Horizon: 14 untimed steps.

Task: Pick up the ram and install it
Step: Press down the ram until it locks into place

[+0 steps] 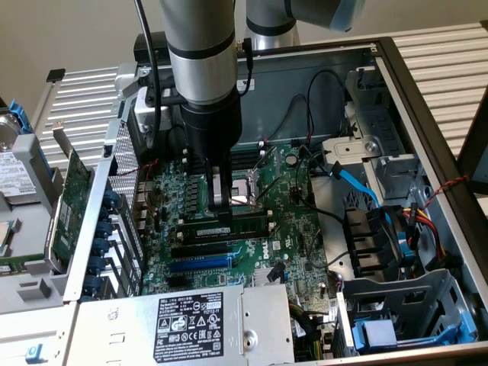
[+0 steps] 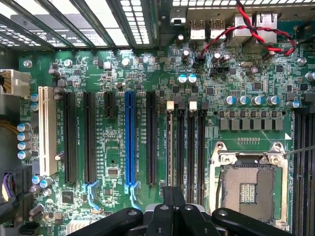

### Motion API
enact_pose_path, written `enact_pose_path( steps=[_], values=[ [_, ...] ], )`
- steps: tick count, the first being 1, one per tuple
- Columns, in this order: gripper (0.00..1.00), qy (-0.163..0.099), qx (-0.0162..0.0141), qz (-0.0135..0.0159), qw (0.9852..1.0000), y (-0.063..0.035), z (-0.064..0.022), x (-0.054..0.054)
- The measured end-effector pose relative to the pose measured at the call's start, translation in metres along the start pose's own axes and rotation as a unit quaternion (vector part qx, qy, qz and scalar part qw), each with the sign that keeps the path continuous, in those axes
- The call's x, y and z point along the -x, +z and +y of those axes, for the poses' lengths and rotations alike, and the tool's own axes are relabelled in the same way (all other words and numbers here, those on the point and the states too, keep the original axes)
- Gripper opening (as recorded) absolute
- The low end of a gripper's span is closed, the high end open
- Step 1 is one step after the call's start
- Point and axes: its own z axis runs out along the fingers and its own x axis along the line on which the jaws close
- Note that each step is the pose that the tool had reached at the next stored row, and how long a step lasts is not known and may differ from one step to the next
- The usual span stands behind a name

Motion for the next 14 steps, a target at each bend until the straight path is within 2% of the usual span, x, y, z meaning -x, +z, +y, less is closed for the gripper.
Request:
enact_pose_path(
  steps=[14],
  values=[
    [0.11, 0.000, 0.0000, -0.0001, 1.0000, 0.0010, -0.0001, -0.0029]
  ],
)
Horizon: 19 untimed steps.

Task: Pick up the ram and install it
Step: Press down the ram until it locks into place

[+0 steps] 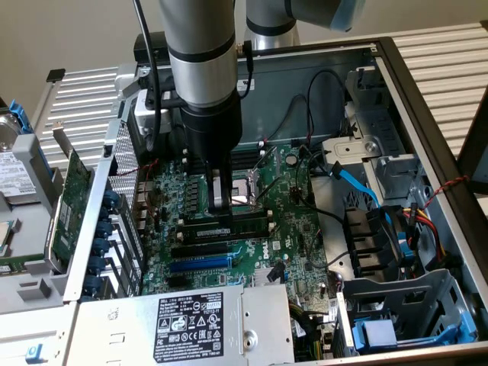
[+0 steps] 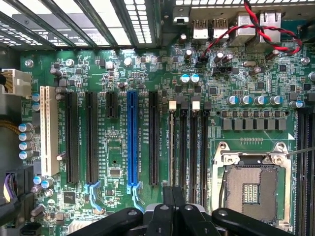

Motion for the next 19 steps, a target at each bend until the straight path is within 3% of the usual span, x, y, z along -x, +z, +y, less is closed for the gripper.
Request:
enact_pose_path(
  steps=[8, 19],
  values=[
    [0.11, 0.000, 0.0002, -0.0028, 1.0000, 0.0000, 0.0000, -0.0005],
    [0.11, 0.000, 0.0005, -0.0090, 1.0000, 0.0014, 0.0005, -0.0015]
  ],
)
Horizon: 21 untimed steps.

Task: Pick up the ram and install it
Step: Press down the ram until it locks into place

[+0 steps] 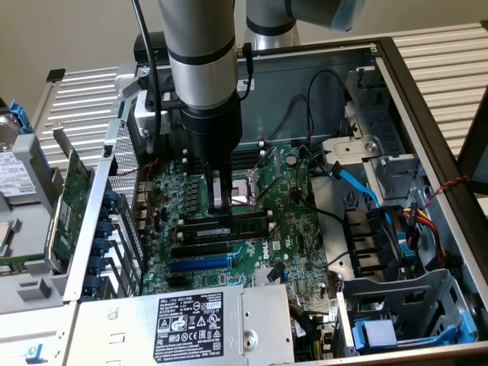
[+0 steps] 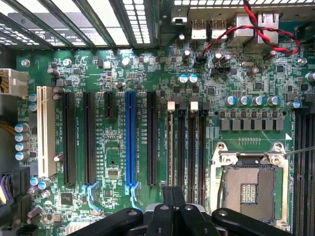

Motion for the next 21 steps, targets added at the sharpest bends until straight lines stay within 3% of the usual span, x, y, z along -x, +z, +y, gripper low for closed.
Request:
enact_pose_path(
  steps=[21],
  values=[
    [0.11, 0.000, 0.0005, -0.0091, 1.0000, 0.0013, -0.0007, -0.0049]
  ],
)
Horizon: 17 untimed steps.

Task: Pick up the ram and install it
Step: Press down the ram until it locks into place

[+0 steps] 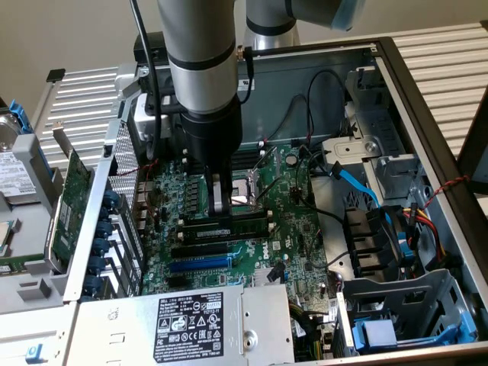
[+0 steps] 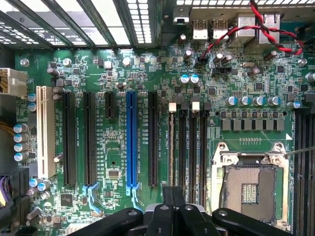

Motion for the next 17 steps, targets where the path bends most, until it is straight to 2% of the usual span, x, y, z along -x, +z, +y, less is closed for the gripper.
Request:
enact_pose_path(
  steps=[6, 12, 17],
  values=[
    [0.11, 0.000, 0.0000, -0.0021, 1.0000, 0.0000, -0.0008, -0.0007],
    [0.11, 0.000, 0.0004, -0.0074, 1.0000, 0.0001, -0.0008, -0.0009],
    [0.11, 0.000, 0.0031, -0.0079, 1.0000, -0.0004, -0.0010, -0.0015]
  ],
)
